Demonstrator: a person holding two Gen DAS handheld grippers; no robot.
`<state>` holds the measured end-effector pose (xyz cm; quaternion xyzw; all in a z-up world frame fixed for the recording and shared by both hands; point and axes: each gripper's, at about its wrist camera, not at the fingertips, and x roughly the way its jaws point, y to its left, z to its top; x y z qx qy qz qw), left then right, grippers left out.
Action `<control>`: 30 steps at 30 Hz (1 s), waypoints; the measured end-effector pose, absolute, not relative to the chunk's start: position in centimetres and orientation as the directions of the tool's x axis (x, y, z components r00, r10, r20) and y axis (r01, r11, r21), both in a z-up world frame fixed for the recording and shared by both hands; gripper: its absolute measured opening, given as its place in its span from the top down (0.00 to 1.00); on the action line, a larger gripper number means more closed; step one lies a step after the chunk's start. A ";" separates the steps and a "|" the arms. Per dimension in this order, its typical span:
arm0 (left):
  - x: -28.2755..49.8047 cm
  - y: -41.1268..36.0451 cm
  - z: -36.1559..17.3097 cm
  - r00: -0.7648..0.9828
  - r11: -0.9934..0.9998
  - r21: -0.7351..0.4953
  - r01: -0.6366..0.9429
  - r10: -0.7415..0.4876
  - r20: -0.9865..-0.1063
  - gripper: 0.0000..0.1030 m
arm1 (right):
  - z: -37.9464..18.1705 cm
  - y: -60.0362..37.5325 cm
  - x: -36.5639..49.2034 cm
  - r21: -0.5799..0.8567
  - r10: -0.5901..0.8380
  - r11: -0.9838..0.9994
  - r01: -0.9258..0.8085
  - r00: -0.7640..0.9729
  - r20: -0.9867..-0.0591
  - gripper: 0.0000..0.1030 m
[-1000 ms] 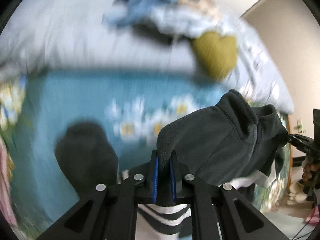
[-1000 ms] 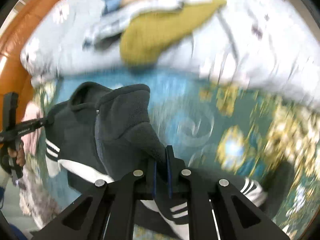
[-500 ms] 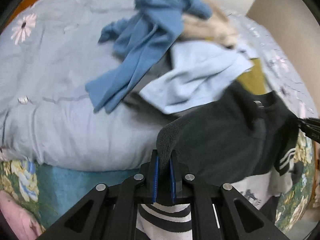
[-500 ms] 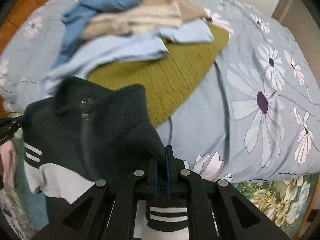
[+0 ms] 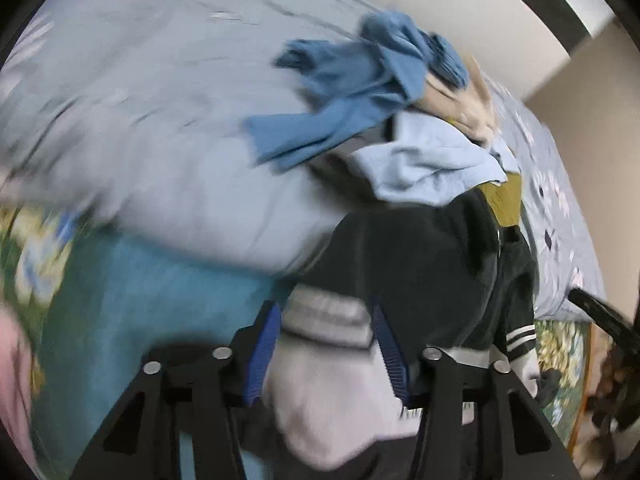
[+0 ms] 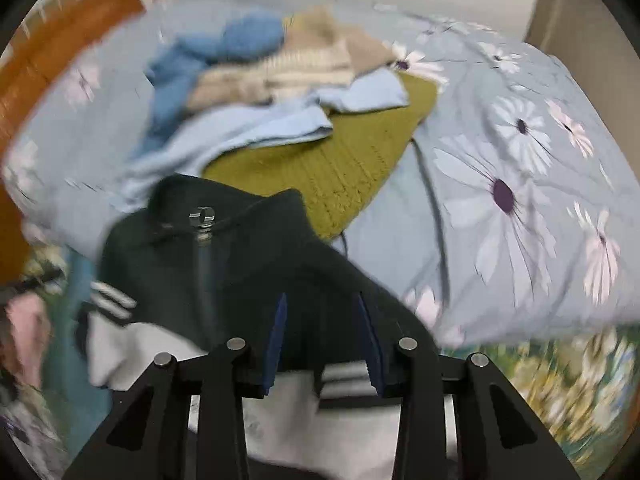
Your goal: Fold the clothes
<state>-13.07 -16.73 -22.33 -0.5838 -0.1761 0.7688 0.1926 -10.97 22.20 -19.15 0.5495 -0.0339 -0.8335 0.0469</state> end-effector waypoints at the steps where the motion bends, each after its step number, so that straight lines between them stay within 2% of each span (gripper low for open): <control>1: -11.1 -17.7 -22.7 -0.233 -0.864 -0.498 -0.068 0.499 -0.834 0.47 | -19.1 22.7 -8.7 0.130 -0.128 -0.991 0.021 -0.386 -0.914 0.64; 3: -6.5 -18.9 -24.9 -0.163 -0.877 -0.479 -0.030 0.477 -0.864 0.47 | -19.3 23.6 -4.2 0.167 -0.149 -0.986 -0.020 -0.366 -0.919 0.64; 7: 0.4 -18.9 -30.0 0.018 -0.900 -0.435 0.001 0.435 -0.900 0.47 | -25.9 25.9 5.1 0.119 -0.100 -0.979 -0.163 -0.117 -0.988 0.64; 10: 3.6 -18.1 -32.9 0.113 -0.908 -0.418 -0.037 0.411 -0.904 0.47 | -29.8 27.2 10.6 0.143 -0.148 -0.954 -0.263 -0.001 -0.989 0.64; 16: 5.7 -16.2 -37.2 0.211 -0.912 -0.394 -0.112 0.366 -0.906 0.47 | -34.7 28.6 15.3 0.190 -0.230 -0.898 -0.397 0.053 -0.972 0.64; 20: 5.7 -15.9 -37.7 0.197 -0.909 -0.399 -0.123 0.372 -0.907 0.48 | -36.0 28.6 15.7 0.198 -0.236 -0.894 -0.402 0.047 -0.971 0.63; 22: 5.7 -16.3 -37.6 0.193 -0.903 -0.415 -0.115 0.390 -0.901 0.54 | -36.0 28.6 15.9 0.212 -0.246 -0.889 -0.406 0.032 -0.969 0.61; 23: 5.7 -16.5 -37.6 0.195 -0.899 -0.422 -0.113 0.397 -0.897 0.67 | -35.9 28.5 16.0 0.220 -0.252 -0.887 -0.407 0.026 -0.967 0.65; 24: 5.8 -16.5 -37.5 0.198 -0.895 -0.434 -0.106 0.408 -0.891 0.75 | -35.8 28.4 16.1 0.233 -0.264 -0.884 -0.406 0.022 -0.964 0.74; 25: 5.8 -16.4 -37.3 0.195 -0.893 -0.438 -0.104 0.414 -0.889 0.78 | -35.6 28.3 16.2 0.245 -0.276 -0.881 -0.405 0.019 -0.961 0.78; 26: 5.9 -16.3 -37.0 0.188 -0.892 -0.440 -0.106 0.417 -0.889 0.87 | -35.4 28.2 16.3 0.257 -0.287 -0.878 -0.404 0.015 -0.958 0.84; 27: 5.9 -16.2 -36.6 0.181 -0.891 -0.442 -0.102 0.421 -0.889 0.90 | -35.1 28.1 16.4 0.267 -0.296 -0.875 -0.403 0.011 -0.955 0.89; 30: 6.0 -16.4 -35.1 0.142 -0.897 -0.434 -0.082 0.421 -0.896 0.92 | -33.5 27.8 16.7 0.283 -0.303 -0.872 -0.399 -0.013 -0.953 0.91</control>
